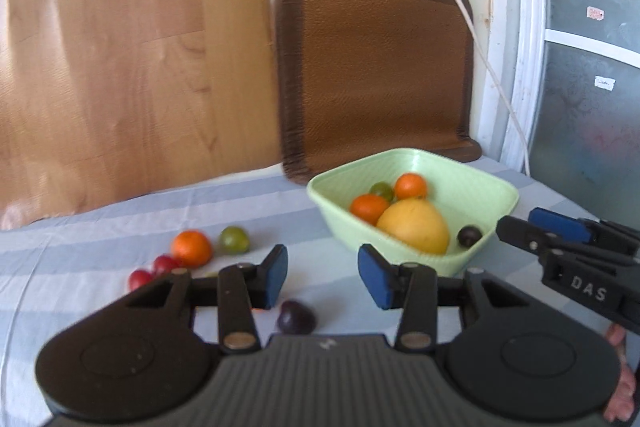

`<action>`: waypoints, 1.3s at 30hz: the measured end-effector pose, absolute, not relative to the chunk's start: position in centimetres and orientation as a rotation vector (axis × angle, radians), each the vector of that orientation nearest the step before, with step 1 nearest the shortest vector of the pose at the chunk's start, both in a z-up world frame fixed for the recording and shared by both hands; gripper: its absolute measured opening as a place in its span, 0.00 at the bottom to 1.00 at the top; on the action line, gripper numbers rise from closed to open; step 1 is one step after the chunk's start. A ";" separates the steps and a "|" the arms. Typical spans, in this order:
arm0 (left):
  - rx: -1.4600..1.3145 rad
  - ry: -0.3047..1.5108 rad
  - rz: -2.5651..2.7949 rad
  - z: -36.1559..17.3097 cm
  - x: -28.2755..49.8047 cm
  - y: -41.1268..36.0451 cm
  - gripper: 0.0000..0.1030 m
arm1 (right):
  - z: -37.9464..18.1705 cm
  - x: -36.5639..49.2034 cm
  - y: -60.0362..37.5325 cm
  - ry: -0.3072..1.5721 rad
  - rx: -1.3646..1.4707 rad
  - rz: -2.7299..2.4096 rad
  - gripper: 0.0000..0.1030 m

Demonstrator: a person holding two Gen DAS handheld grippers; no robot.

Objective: Organize fruits

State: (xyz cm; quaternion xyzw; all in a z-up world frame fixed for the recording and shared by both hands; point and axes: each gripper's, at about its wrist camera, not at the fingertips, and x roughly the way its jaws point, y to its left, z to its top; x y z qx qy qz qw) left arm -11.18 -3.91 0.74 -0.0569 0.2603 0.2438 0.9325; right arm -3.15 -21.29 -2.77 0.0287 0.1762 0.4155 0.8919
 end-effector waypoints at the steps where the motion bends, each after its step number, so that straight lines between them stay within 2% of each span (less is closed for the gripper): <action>1: -0.123 0.535 0.509 0.4 -11.9 -3.8 0.39 | -2.8 -3.9 -21.2 0.379 0.066 0.871 0.43; 16: -0.193 0.551 0.639 -3.3 -19.3 -2.5 0.39 | -3.6 -10.3 -18.9 0.496 0.035 0.973 0.43; 31: -0.199 0.519 0.668 -3.8 -20.6 -2.4 0.40 | -3.8 -10.4 -19.6 0.495 0.089 0.965 0.46; 39: -0.197 0.507 0.685 -3.8 -20.8 -2.2 0.45 | -3.8 -10.3 -19.5 0.506 0.090 0.973 0.46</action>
